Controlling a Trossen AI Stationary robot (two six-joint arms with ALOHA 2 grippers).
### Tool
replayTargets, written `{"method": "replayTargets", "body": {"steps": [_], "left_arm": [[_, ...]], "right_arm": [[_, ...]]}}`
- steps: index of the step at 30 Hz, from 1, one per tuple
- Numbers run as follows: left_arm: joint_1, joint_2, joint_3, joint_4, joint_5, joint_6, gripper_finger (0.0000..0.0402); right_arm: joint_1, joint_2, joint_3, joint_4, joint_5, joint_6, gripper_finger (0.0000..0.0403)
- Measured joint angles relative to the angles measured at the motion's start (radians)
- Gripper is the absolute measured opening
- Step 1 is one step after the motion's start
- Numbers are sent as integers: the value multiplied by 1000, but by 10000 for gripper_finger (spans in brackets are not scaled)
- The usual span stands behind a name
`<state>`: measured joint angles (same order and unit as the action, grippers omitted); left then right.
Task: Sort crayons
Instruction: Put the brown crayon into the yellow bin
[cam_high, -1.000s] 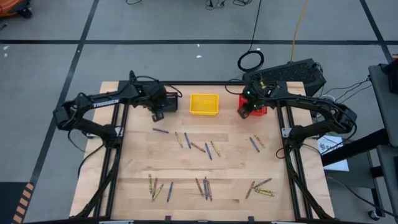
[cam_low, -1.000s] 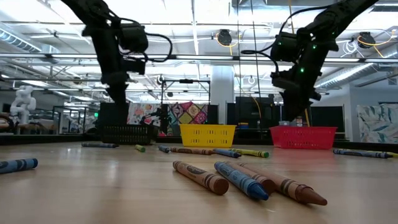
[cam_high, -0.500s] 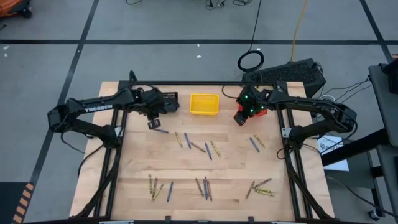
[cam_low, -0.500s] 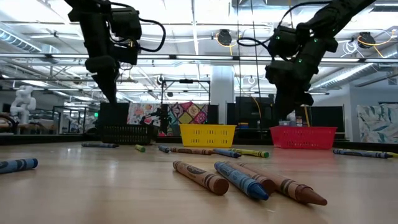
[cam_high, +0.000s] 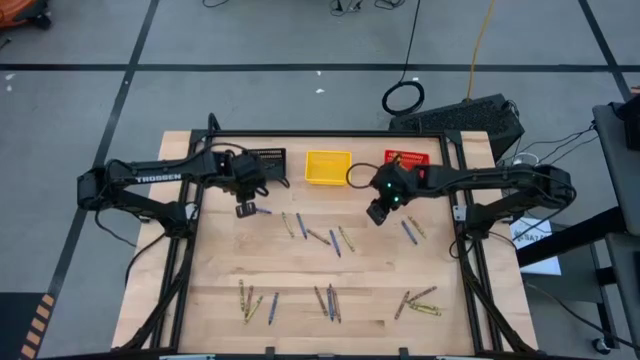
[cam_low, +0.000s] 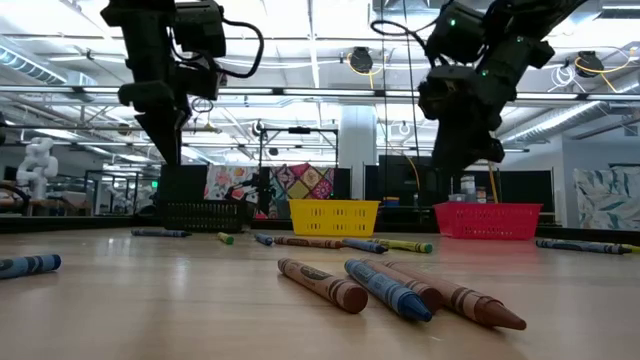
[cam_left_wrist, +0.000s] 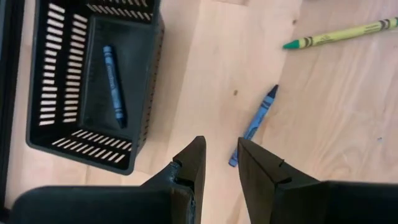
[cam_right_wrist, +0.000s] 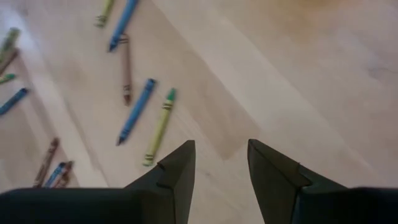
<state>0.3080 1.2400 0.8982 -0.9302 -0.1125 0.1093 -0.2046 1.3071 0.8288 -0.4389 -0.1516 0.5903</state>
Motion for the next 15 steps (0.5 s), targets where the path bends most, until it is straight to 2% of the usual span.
{"method": "replayTargets", "body": {"steps": [6,11,15], "left_arm": [[-20,0,0,0,0,0,86],[-23,0,0,1,0,1,86],[-23,0,0,4,0,1,86]], "right_arm": [[46,1,0,148,-3,-103,135],[55,43,0,361,-5,-18,135],[78,95,0,407,-5,-31,135]]}}
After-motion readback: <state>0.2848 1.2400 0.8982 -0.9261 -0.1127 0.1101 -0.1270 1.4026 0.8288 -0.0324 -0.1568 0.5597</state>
